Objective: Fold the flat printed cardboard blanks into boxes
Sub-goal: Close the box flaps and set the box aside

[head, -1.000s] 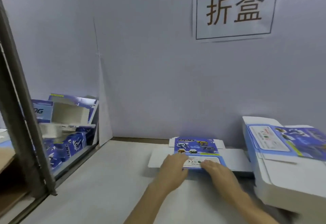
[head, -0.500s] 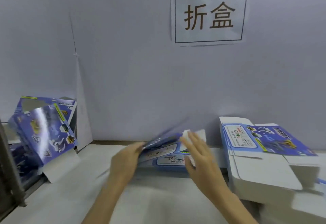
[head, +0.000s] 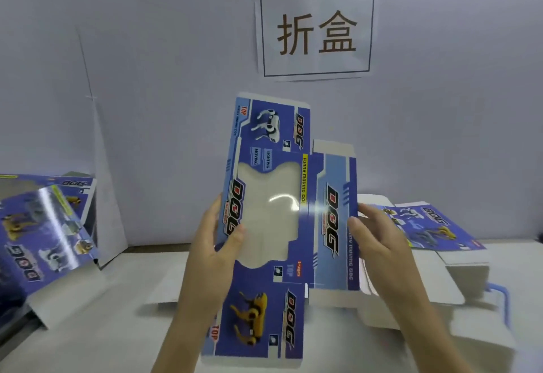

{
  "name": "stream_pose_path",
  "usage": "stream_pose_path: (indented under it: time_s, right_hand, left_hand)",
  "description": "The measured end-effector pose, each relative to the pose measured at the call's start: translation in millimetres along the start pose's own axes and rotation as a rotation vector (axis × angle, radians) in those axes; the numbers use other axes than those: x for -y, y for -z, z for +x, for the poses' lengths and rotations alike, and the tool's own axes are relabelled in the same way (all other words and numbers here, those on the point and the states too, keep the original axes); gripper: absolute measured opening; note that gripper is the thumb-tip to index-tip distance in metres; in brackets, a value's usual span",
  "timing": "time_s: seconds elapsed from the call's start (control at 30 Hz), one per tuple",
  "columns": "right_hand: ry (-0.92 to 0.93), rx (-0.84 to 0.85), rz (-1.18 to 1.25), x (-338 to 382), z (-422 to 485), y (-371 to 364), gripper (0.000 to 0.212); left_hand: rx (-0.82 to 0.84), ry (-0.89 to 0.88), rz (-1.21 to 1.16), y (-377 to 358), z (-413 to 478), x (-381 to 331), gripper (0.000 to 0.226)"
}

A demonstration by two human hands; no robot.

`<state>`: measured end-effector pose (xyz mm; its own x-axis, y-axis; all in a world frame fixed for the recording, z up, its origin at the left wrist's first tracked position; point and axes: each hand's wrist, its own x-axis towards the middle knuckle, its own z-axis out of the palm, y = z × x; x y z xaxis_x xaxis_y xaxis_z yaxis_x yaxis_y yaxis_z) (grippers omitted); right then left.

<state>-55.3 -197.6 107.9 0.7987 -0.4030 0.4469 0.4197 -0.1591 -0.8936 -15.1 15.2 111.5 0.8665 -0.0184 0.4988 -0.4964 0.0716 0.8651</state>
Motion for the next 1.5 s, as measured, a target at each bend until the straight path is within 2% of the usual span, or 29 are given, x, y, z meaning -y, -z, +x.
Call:
stream_pose_path:
  time_s: [0.1,0.23,0.33,0.43,0.57,0.63,0.73,0.8,0.87,0.9,1.03,1.13,1.2,1.3,1.37,1.5]
  right_hand:
    - [-0.024,-0.015,0.064,-4,-1,-2,0.022]
    - [-0.054,0.000,0.146,-6,-3,-8,0.022]
    - [-0.077,0.004,0.168,-5,-4,-8,0.039]
    - [-0.100,0.057,0.203,-4,-6,-11,0.053]
    - [-0.145,0.246,0.230,-3,-13,-22,0.047]
    - [-0.158,0.319,0.226,-1,-17,-28,0.040]
    - [-0.116,0.324,0.176,3,-18,-29,0.027]
    - [-0.144,0.294,0.196,2,-13,-21,0.023]
    - [-0.199,0.295,0.223,-2,-9,-11,0.025]
    - [-0.230,0.304,0.243,-6,-8,-7,0.025]
    - [-0.330,0.391,0.289,-10,-6,4,0.018]
    - [-0.307,0.326,0.256,-8,-2,9,0.049]
    - [-0.261,0.293,0.223,-8,-1,9,0.060]
    - [-0.267,0.248,0.296,-12,-1,6,0.048]
    - [-0.293,0.240,0.325,-14,-1,6,0.043]
    - [-0.294,0.247,0.301,-15,1,5,0.054]
  left_hand:
    - [0.043,0.006,0.052,-16,-5,0,0.065]
    - [0.028,0.054,0.082,-28,-10,1,0.060]
    - [0.017,0.063,0.080,-30,-9,3,0.059]
    - [0.053,0.085,0.053,-32,-9,8,0.072]
    - [0.087,0.072,0.155,-48,-20,17,0.082]
    - [0.100,0.066,0.227,-53,-21,22,0.077]
    - [0.144,0.105,0.131,-43,-11,23,0.060]
    - [0.108,0.127,0.113,-27,-3,21,0.076]
    - [0.061,0.213,0.054,-14,4,21,0.101]
    - [0.066,0.262,0.032,-9,5,21,0.106]
    - [0.160,0.334,0.050,-2,4,27,0.076]
    - [0.143,0.323,0.013,1,5,30,0.073]
    - [0.091,0.292,0.007,-2,5,29,0.066]
    - [0.023,0.269,0.003,-5,4,29,0.058]
    - [0.040,0.268,0.014,-4,5,29,0.057]
    - [0.111,0.267,0.044,-2,4,26,0.060]
